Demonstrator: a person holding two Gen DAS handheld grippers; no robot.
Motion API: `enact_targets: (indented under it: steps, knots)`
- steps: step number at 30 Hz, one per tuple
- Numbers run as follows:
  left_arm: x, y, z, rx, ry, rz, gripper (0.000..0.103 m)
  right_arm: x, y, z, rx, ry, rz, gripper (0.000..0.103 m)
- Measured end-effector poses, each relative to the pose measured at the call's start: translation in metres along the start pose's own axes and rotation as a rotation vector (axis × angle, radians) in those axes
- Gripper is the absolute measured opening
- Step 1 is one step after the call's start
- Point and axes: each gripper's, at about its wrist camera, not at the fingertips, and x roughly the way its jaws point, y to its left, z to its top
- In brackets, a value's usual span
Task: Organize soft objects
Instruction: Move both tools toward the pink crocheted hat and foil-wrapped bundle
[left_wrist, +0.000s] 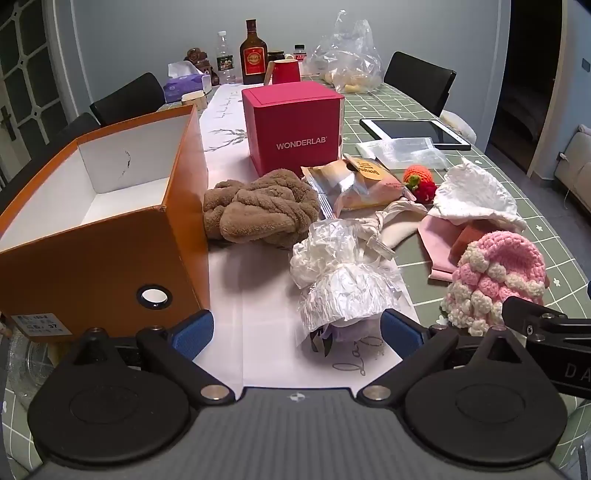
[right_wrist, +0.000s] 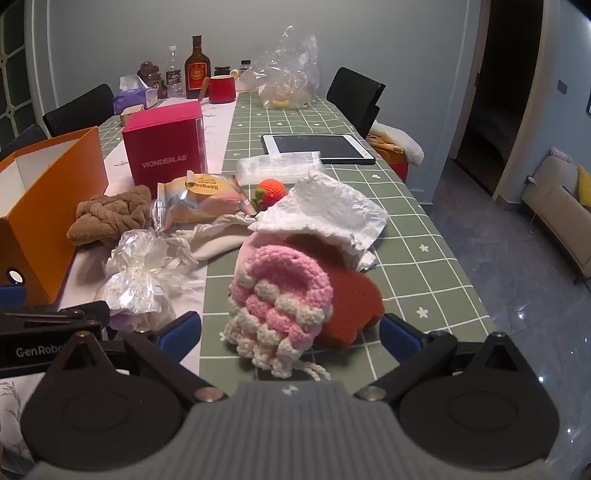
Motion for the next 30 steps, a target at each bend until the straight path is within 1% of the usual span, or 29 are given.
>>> enact_targets:
  steps: [4,6,8,12,18,24,30]
  knots:
    - [-0.0004,-0.0029,-0.0008,0.013,-0.008,0.004,0.103,0.001,0.001,-0.0001,-0.011,-0.001,-0.007,0.1]
    - [0.0026,0.0053,-0.0016,0.01,-0.006,-0.004,0.103,0.0016,0.0008,-0.0001,-0.008,-0.004,-0.003,0.101]
    - [0.0026,0.0027,-0.0028,0.018,-0.009,-0.011,0.103,-0.0002,-0.0002,0.0007,-0.008,-0.009,0.002,0.101]
    - [0.0028,0.0001,-0.0008,0.008,-0.002,-0.012,0.103,0.0054,-0.0007,-0.0015,-0.012,-0.013,-0.003,0.1]
    - [0.0046,-0.0004,-0.0009,0.007,0.003,-0.01,0.103,0.0024,-0.0002,0.001,-0.016,-0.017,-0.006,0.101]
    - [0.0067,0.0003,-0.0015,0.007,0.009,-0.014,0.103,0.0022,-0.0026,0.0024,-0.007,-0.018,0.036,0.1]
    - [0.0057,-0.0017,-0.0007,0.011,0.01,-0.02,0.103,0.0027,-0.0029,0.0004,-0.02,-0.022,0.039,0.101]
